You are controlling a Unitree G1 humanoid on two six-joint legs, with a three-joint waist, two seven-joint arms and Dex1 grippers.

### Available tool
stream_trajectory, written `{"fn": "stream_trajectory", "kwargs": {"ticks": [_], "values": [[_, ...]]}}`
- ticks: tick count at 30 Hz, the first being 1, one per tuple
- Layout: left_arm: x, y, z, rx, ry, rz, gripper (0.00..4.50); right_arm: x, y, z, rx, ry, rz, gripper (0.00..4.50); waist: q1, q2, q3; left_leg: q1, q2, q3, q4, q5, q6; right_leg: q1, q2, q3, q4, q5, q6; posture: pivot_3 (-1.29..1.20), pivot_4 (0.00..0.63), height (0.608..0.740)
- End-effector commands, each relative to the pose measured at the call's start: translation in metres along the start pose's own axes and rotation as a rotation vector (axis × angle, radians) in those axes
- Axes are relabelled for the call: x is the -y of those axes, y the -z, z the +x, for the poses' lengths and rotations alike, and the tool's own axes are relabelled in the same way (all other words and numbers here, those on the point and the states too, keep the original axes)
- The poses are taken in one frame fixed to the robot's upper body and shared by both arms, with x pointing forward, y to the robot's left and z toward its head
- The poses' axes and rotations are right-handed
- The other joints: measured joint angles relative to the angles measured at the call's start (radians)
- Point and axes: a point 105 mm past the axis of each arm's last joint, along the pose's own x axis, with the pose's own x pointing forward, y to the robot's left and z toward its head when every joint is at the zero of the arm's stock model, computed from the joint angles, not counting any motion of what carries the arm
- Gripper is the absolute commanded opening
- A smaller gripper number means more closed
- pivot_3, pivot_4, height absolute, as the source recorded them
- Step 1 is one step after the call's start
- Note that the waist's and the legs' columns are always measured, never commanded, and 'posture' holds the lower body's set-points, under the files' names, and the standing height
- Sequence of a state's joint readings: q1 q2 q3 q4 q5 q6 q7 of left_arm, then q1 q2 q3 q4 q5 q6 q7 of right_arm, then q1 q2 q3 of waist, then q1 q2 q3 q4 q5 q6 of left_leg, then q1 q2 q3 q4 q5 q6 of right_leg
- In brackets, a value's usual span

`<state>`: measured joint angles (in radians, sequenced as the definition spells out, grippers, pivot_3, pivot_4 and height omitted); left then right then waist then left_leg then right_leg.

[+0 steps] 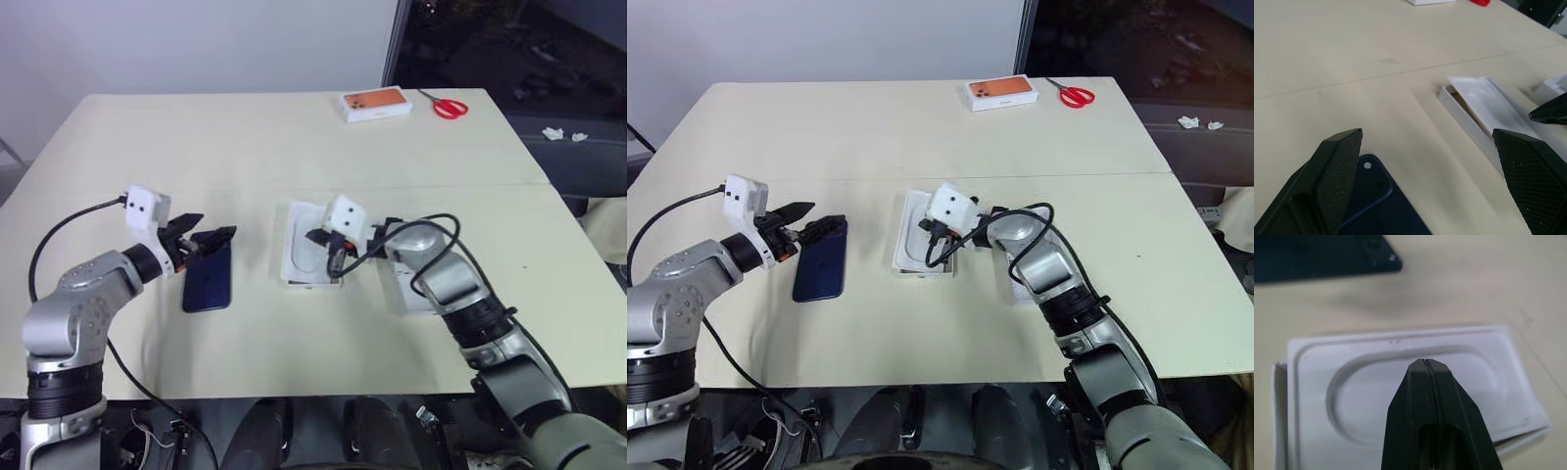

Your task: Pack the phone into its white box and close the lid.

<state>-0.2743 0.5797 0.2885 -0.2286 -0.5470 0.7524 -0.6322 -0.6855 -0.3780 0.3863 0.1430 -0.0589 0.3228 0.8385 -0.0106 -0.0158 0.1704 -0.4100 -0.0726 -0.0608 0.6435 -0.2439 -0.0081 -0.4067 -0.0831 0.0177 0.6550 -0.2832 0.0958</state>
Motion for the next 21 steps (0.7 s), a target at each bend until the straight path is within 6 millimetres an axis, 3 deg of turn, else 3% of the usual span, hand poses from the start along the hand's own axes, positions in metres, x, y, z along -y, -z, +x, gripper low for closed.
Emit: {"fn": "stream_trajectory", "kwargs": {"ticks": [1, 6, 21], "values": [[0.002, -0.016, -0.001, 0.069, 0.01, 0.044, 4.5, -0.006, -0.004, 0.004, -0.022, -0.03, -0.085, 0.03, -0.001, 0.0, 0.0, 0.0, 0.0, 0.0, 0.0, 0.0, 0.0, 0.0, 0.0, 0.0, 0.0, 0.0, 0.0, 0.0, 0.15, 0.74], [0.005, -0.016, 0.0, 0.08, 0.004, 0.065, 4.5, -0.024, 0.011, 0.002, -0.117, -0.145, -0.207, 0.03, -0.004, 0.0, 0.0, 0.0, 0.0, 0.0, 0.0, 0.0, 0.0, 0.0, 0.001, 0.0, 0.0, 0.0, 0.0, 0.0, 0.15, 0.74], [0.008, -0.018, 0.005, 0.087, 0.007, 0.076, 4.5, -0.022, 0.015, -0.008, -0.175, -0.184, -0.307, 0.03, -0.002, 0.0, 0.0, 0.0, 0.0, 0.0, 0.0, -0.003, 0.005, 0.001, 0.001, 0.0, 0.0, 0.0, 0.0, 0.0, 0.15, 0.74]]}}
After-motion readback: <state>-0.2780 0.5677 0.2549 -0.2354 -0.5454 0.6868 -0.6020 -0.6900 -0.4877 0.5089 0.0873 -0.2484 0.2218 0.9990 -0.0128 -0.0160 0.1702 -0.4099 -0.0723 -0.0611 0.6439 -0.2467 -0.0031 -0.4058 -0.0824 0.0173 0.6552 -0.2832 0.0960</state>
